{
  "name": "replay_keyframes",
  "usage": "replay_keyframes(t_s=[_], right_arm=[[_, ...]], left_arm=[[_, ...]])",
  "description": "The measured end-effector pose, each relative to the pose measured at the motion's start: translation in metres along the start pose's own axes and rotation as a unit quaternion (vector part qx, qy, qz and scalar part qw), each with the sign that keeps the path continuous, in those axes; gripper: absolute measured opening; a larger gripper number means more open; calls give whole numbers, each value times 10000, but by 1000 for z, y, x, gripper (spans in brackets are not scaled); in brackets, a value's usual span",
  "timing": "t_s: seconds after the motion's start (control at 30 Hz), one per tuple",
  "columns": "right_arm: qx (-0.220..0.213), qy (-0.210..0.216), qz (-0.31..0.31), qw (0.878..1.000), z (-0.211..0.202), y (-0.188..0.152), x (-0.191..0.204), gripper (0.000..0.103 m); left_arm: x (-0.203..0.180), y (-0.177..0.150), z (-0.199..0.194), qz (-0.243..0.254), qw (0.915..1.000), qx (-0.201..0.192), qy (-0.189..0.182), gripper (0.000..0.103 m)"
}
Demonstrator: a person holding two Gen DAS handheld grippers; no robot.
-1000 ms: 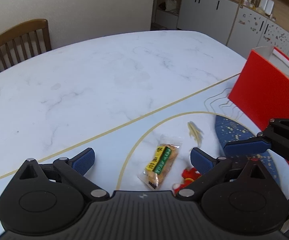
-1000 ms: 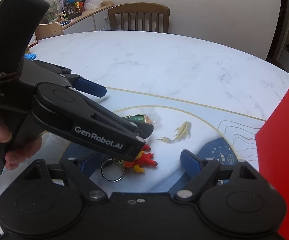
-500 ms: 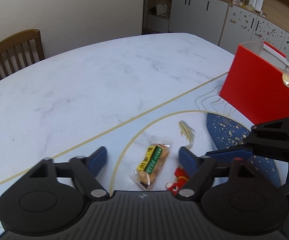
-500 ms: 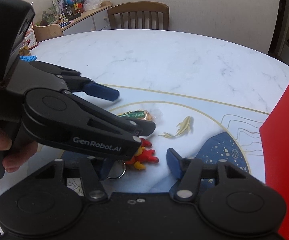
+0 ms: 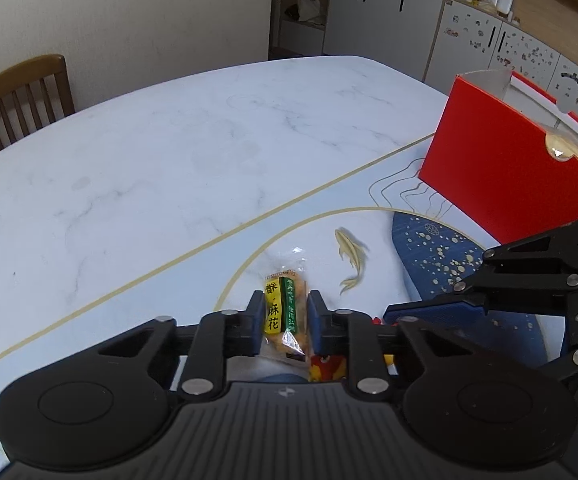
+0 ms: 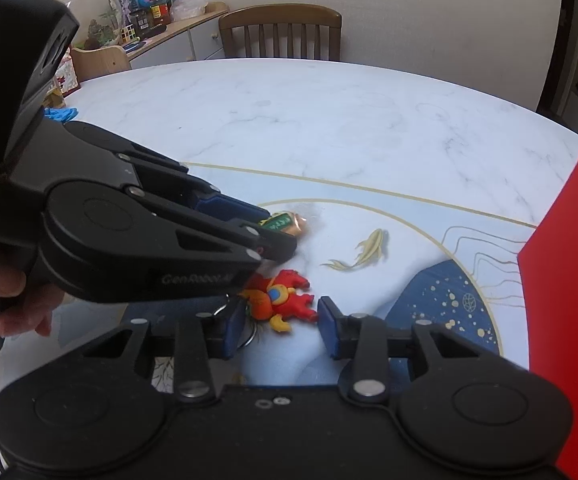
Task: Organize objects
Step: 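Grasp the snack packet with the left tool while the right tool grasps the red keychain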
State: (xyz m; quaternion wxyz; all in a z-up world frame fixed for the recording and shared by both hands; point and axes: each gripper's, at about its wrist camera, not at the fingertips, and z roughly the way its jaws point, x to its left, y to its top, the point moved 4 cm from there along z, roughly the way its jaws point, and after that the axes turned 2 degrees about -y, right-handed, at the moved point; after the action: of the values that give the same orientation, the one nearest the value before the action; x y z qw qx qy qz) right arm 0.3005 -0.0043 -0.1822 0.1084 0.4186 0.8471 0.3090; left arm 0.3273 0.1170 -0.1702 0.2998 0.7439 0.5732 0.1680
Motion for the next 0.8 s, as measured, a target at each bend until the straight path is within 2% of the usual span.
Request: replay_keyframes(t_s=[0.43, 0.8], right_arm=[[20, -100, 515, 9986, -37, -19, -16, 37], [-16, 19, 614, 9981, -96, -40, -24, 37]], left_arm=[[-3, -19, -23, -403, 9991, 75, 71, 20], [-36, -33, -61, -660, 9978, 94, 6, 20]])
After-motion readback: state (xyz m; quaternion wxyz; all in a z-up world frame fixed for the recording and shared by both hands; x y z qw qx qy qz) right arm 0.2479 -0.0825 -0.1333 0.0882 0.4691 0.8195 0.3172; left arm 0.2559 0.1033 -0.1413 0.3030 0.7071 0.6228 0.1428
